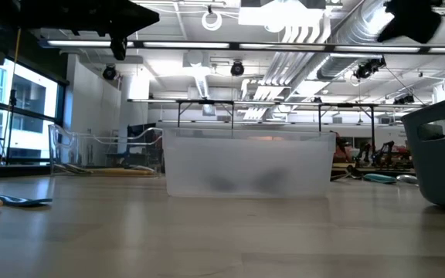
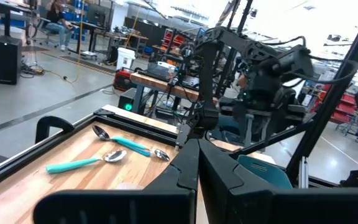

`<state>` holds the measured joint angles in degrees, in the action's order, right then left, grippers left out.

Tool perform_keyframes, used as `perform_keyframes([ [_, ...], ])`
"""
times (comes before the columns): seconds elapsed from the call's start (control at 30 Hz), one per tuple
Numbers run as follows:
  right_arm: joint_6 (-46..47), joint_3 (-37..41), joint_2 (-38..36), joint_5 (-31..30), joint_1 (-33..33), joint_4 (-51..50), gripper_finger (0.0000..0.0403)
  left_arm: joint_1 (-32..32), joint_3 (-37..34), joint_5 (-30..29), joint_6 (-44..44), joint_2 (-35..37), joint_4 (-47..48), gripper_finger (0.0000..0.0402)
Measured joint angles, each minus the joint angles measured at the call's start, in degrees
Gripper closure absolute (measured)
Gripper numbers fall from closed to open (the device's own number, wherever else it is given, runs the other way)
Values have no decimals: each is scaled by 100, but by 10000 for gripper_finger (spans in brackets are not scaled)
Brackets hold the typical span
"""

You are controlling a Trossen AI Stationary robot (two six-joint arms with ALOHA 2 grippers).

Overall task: Sort silverware by color (type)
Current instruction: Put the blue spoon into the white transparent bin

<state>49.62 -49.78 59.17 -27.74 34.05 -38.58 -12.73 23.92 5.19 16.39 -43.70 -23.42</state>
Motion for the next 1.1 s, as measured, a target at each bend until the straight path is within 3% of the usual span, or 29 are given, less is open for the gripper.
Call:
perform_keyframes([
  [0.1, -716, 0, 216, -483, -296, 844, 208, -2, 0, -15, 3, -1, -2, 401],
  [0.23, -1808, 0, 512, -461, -990, 2091, 208, 0, 0, -15, 155, -1, -60, 401],
  [0.4, -3049, 0, 709, 642, -2044, 3339, 208, 0, 160, -12, 243, 2, -57, 401],
  [0.73, -4738, 0, 641, 2311, -3741, 4421, 208, 12, 536, 58, -215, -1, 459, 401],
  [0.9, -4845, -2, 710, 3210, -4442, 5318, 212, 13, 655, 34, -598, -1, 677, 401],
  [1.1, -4824, 0, 941, 3900, -4794, 5394, 226, 13, 662, -189, -951, -1, 671, 402],
])
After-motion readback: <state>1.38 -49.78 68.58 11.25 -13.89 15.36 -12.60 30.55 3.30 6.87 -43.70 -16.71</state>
